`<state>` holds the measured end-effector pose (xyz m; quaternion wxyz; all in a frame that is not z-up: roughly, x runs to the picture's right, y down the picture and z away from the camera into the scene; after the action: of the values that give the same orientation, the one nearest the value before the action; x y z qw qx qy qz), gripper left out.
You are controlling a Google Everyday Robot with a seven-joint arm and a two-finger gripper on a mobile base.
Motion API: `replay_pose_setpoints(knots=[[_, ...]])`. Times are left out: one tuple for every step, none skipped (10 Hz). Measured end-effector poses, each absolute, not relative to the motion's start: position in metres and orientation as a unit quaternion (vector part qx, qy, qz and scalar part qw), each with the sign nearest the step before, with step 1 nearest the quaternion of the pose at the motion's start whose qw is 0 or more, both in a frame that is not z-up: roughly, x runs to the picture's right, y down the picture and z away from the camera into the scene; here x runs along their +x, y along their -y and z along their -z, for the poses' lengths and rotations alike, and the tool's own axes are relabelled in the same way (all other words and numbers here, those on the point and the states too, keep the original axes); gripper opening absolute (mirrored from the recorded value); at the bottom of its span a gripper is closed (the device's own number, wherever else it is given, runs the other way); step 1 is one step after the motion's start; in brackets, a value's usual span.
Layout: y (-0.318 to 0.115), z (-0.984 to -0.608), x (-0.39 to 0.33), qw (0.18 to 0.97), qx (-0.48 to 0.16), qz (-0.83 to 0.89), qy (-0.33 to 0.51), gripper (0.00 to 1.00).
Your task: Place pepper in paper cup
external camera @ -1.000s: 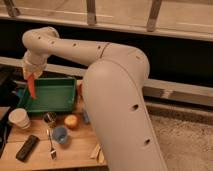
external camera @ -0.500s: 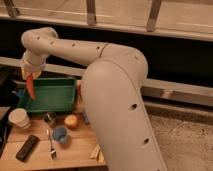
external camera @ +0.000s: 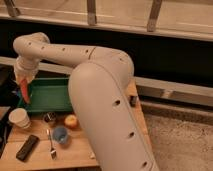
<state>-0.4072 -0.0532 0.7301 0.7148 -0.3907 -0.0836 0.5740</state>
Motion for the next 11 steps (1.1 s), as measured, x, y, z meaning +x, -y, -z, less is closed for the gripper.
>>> replay_pose_setpoints(knots=[[0.047, -0.736, -0.414, 0.710, -0.398, -0.573, 0.089, 0.00], [0.038, -0.741, -0.423, 0.704, -0.409, -0.573, 0.095, 0.00], [0.033, -0.743, -0.429, 0.700, -0.415, -0.573, 0.100, 0.00], [0.025, -0.744, -0.434, 0.691, -0.424, -0.575, 0.107, 0.00], [0.021, -0.745, -0.435, 0.686, -0.429, -0.577, 0.111, 0.00], [0.016, -0.744, -0.439, 0.684, -0.432, -0.577, 0.112, 0.00], [0.013, -0.743, -0.442, 0.684, -0.434, -0.576, 0.114, 0.00], [0.010, -0.742, -0.444, 0.681, -0.437, -0.577, 0.114, 0.00], [0.006, -0.746, -0.444, 0.679, -0.439, -0.578, 0.111, 0.00], [0.003, -0.747, -0.446, 0.678, -0.442, -0.577, 0.109, 0.02], [-0.004, -0.749, -0.449, 0.678, -0.446, -0.574, 0.105, 0.08]])
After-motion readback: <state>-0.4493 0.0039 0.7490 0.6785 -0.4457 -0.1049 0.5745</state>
